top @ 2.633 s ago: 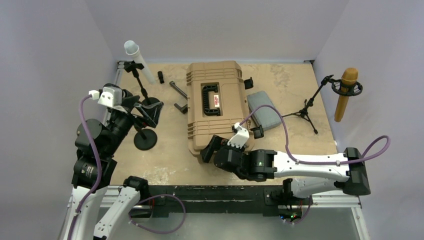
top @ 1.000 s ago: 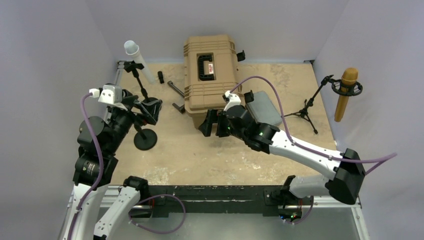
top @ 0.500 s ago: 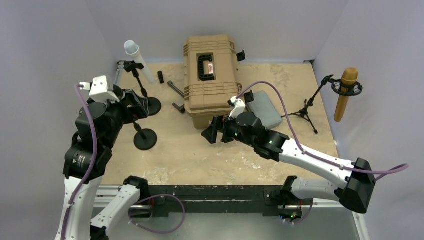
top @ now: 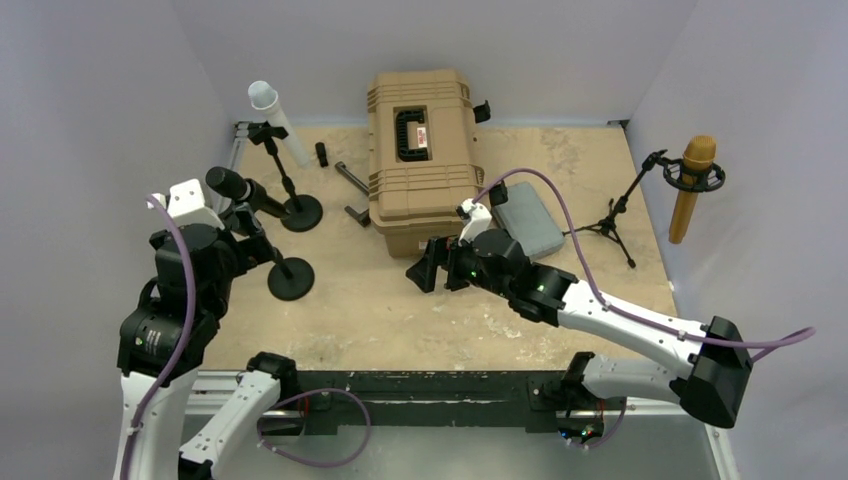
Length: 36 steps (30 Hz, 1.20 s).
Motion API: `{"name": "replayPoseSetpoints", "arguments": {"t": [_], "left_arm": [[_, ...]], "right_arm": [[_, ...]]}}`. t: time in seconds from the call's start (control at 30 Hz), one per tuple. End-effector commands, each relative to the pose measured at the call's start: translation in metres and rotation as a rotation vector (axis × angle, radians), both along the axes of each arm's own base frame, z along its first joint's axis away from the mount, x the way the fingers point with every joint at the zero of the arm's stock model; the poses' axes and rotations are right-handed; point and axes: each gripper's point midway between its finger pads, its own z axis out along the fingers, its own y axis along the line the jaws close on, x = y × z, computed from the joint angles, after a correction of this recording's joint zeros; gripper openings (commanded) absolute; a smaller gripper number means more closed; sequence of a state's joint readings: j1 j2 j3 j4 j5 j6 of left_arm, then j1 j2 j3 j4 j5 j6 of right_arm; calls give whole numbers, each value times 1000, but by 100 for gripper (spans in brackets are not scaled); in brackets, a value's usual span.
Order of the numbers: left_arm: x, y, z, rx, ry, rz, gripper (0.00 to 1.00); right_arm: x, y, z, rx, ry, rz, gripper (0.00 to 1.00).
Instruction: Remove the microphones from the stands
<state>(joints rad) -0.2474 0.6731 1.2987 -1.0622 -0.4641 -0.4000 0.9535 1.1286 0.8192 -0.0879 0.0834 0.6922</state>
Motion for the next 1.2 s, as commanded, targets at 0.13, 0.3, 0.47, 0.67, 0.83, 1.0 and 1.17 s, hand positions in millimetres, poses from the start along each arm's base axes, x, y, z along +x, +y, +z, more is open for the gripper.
{"name": "replayPoseSetpoints", "arguments": {"t": [0.13,0.3,0.47,0.67,0.83,1.0,1.17], "left_arm": [[23,18,-7,149,-37,59,100],[33,19,7,182,-68,62,100],[40,18,30,119,-150,104,100],[56,22,55,106,-183,170,100],[67,20,64,80,-208,184,98],[76,16,67,58,-230,183,93],[81,19,61,55,-216,222,84]], "right_arm": [[-3,-3,12,33,-48,10,99],[-4,0,7,31,-44,27,99],[-2,4,3,13,-34,36,99],[-2,5,7,16,-37,38,99],[-1,4,8,12,-38,32,99],[0,6,9,7,-36,37,99],[1,7,10,3,-36,36,99]]}}
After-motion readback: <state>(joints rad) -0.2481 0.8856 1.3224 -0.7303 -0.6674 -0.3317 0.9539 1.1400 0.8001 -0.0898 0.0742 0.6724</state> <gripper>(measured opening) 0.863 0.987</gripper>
